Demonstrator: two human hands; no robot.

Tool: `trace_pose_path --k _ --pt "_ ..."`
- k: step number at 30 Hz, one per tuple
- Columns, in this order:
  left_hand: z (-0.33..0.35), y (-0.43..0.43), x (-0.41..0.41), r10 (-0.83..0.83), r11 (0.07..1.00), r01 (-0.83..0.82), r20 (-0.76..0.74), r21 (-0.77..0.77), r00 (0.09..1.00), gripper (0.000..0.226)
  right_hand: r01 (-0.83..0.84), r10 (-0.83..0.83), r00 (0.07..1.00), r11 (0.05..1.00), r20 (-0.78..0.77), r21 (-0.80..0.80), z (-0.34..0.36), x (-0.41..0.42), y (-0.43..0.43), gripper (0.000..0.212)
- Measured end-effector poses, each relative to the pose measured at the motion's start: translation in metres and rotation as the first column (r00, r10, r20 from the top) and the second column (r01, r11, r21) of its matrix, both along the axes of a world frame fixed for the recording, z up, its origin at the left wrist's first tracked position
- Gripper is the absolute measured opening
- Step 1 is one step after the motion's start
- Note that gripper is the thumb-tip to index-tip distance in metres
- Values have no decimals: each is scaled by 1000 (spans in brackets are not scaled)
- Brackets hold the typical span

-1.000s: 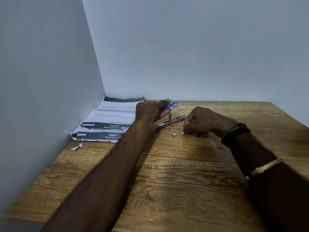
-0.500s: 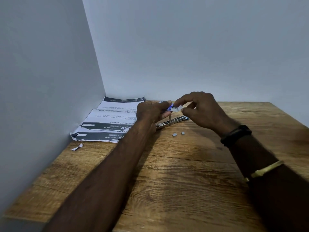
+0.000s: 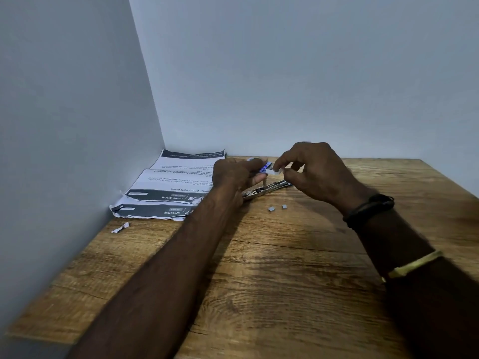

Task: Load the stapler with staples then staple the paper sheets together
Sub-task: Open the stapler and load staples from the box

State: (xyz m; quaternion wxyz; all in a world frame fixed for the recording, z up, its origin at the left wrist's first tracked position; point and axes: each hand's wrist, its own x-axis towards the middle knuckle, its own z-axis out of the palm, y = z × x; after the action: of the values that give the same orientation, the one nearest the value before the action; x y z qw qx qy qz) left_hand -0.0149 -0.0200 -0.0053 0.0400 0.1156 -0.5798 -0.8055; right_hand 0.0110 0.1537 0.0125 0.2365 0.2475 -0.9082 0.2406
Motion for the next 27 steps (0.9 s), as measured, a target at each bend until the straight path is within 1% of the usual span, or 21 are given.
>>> trace_pose_path --k 2,6,10,12,16,19,21,24,27 --pt "0 0 0 1 1000 -1 -1 -6 1000 35 4 -4 1000 1000 -20 10 -1 0 0 19" --pt "1 0 1 -3 1000 3 2 -12 1000 33 18 -19 999 999 -35 -26 -2 -1 1 21" --pt "3 1 3 -25 999 25 7 -20 1000 9 -14 14 999 1000 -36 -5 -3 -1 0 27" --pt "3 2 4 -33 999 33 7 -20 999 10 -20 20 999 1000 -28 19 -4 -1 0 31" --pt "4 3 5 -35 999 35 -1 -15 999 19 -27 27 999 1000 -34 3 -4 -1 0 29" --pt "4 4 5 -26 1000 26 -11 -5 1000 26 -23 22 999 999 -30 -46 -3 -1 0 30" --pt "4 3 6 -23 1000 23 -10 -6 1000 26 -6 5 1000 996 -14 -92 -3 -3 1 30" --pt "5 2 7 -23 1000 23 -3 -9 1000 23 6 8 998 974 60 -225 -1 -5 3 30" --pt "5 3 7 -21 1000 21 -7 -12 1000 27 -6 43 993 946 107 -323 -2 -6 5 30"
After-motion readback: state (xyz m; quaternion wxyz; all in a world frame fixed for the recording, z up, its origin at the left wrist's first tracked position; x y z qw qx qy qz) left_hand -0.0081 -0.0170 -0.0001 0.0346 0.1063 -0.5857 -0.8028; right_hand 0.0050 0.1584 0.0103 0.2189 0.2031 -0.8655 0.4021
